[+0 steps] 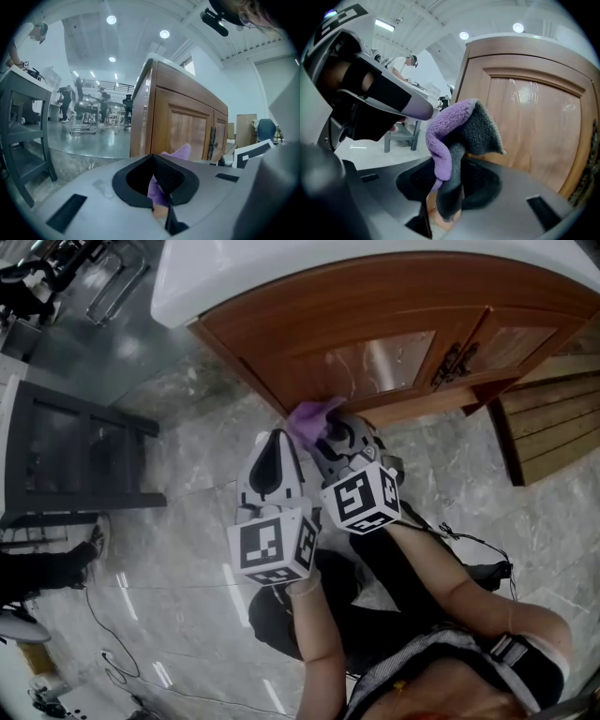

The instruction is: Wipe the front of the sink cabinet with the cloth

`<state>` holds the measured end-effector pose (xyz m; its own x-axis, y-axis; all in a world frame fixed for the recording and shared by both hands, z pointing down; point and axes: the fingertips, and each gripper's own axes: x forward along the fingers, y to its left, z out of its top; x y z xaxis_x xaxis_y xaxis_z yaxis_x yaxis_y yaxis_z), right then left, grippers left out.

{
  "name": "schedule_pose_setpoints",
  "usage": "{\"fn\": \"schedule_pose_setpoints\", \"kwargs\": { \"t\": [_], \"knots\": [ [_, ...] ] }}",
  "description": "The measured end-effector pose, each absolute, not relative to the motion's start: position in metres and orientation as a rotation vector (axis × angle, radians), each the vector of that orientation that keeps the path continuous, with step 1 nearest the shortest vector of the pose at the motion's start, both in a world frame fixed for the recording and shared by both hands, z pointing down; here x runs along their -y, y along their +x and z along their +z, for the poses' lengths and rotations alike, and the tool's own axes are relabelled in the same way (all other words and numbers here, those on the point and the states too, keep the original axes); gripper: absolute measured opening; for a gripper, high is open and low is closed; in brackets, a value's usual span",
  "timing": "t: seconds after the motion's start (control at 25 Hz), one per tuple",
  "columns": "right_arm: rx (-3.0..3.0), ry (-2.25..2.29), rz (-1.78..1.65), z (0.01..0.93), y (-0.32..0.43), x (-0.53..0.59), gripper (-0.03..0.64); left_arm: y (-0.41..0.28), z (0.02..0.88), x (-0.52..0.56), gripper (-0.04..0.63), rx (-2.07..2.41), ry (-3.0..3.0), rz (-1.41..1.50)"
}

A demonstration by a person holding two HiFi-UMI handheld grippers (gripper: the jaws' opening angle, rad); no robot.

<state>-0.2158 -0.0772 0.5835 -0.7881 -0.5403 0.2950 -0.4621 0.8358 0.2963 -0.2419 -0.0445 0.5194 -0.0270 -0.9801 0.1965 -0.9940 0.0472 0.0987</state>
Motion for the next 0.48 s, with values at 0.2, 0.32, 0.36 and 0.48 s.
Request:
{"fn": "schedule_pose_setpoints", "kwargs": {
  "t": [0.2,0.32,0.36,0.48],
  "knots": [
    [2.642,0.766,-0.314,0.5837,-0.2153,0.0787,0.184,-0.2398,0.5221,0.0463,0.006,2.109,2.028,0.096],
    [2.63,0.782,-0.33,0.584,-0.213,0.0809,0.184,-0.2375,0.522,0.0474,0.006,2.106,2.033,0.1],
    [2.624,0.787,-0.337,0.5843,-0.212,0.0818,0.184,-0.2373,0.5222,0.0474,0.006,2.105,2.034,0.102],
    [2.614,0.796,-0.334,0.5867,-0.2075,0.0848,0.186,-0.2364,0.5238,0.0476,0.006,2.102,2.034,0.109]
  ]
}}
